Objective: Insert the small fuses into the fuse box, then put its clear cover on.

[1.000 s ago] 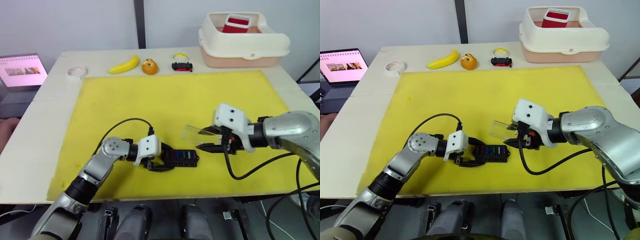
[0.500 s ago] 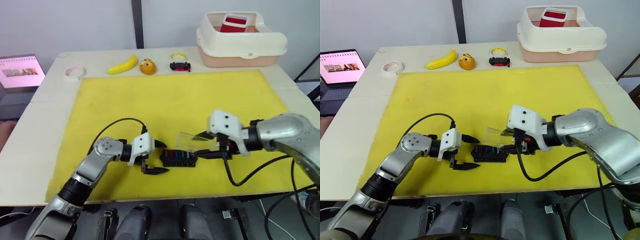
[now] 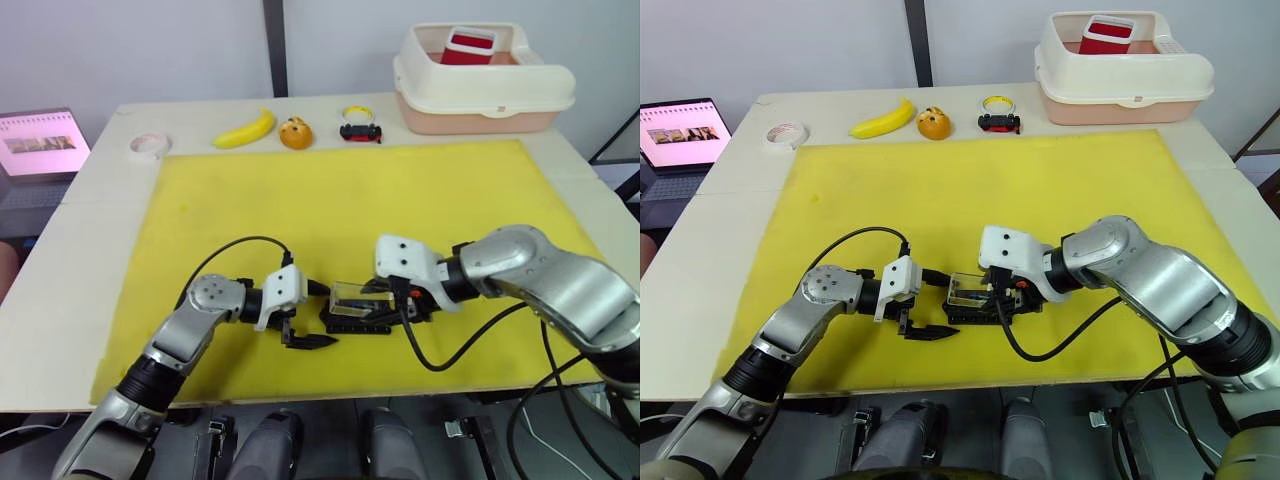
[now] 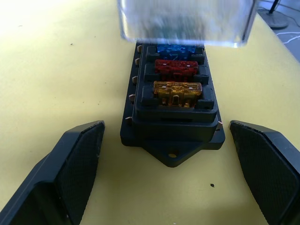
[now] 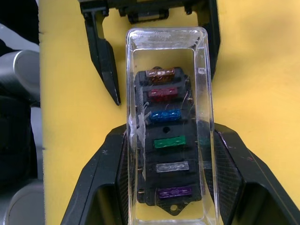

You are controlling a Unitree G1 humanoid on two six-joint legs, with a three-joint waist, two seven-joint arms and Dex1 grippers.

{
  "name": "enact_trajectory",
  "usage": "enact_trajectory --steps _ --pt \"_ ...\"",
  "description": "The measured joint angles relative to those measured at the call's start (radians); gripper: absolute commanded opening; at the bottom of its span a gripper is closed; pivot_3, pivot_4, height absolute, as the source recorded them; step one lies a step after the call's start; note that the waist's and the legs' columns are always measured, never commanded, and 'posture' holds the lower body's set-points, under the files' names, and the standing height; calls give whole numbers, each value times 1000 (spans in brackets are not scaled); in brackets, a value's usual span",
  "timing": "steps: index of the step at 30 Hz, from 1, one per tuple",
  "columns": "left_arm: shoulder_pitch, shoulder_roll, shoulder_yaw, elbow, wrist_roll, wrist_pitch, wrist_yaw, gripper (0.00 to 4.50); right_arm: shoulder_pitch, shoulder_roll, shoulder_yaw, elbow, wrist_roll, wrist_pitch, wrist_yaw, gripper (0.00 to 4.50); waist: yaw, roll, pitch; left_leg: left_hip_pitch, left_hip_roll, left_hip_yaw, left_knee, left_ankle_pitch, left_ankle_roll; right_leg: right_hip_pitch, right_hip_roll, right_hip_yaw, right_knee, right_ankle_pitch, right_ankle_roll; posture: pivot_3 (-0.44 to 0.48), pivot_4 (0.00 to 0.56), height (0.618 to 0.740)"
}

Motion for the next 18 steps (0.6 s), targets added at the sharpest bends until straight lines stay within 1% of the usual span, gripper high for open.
enact_trajectory --steps 10,18 --pt "0 -2 -1 0 3 -1 3 4466 -25 25 69 28 -73 0 0 1701 0 0 0 0 0 0 0 0 0 0 0 0 0 0 0 0 150 740" --pt "0 -7 -1 0 12 -1 4 4466 -25 26 83 33 -100 -2 14 1701 0 0 0 0 0 0 0 0 0 0 0 0 0 0 0 0 150 740"
